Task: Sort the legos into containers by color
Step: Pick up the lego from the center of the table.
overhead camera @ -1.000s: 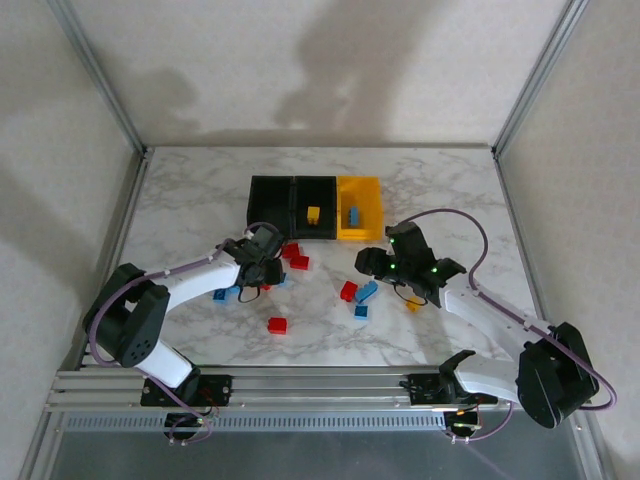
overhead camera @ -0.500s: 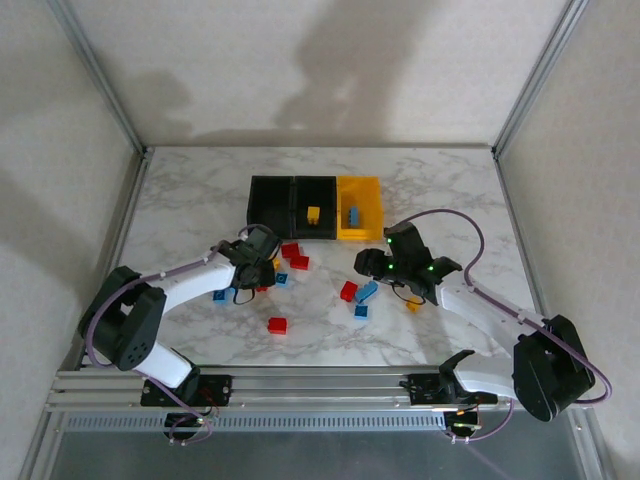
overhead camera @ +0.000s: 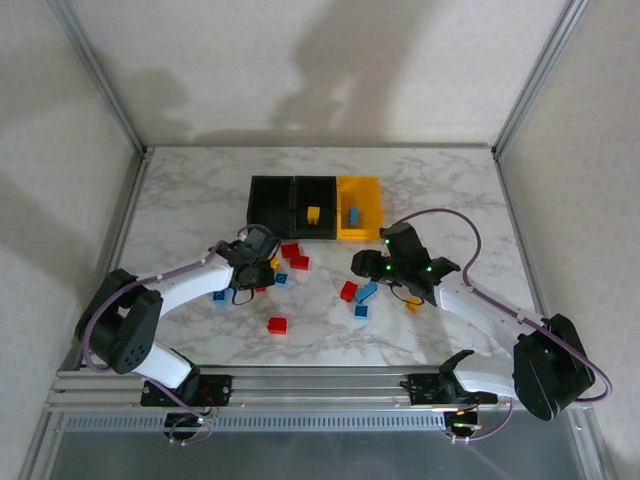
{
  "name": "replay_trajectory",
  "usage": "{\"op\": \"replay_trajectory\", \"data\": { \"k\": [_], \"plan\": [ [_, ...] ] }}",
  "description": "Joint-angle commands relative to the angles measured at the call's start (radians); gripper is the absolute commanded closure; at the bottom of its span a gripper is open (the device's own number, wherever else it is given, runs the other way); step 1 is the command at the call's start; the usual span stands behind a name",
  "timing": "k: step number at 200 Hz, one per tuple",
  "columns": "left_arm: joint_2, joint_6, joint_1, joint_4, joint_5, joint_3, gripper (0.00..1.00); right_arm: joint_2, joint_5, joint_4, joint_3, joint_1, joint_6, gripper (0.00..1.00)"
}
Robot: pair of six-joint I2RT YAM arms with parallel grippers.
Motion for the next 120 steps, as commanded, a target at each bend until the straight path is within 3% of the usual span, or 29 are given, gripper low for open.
{"op": "replay_trajectory", "data": {
  "k": [1,41,120],
  "plan": [
    [-0.040,-0.007,0.010,-0.048,-0.007,0.078,0.88,0.006,-0.036,0.031,0.047,0.032,-0.042,0.46],
    [0.004,0.024,0.031,-0.079,-0.022,0.243,0.90,0.012,-0.043,0.052,0.078,0.056,-0.055,0.46],
    [0.279,0.120,0.128,-0.152,-0.073,0.623,0.90,-0.043,-0.004,0.044,0.046,0.061,-0.026,0.47]
  ]
}}
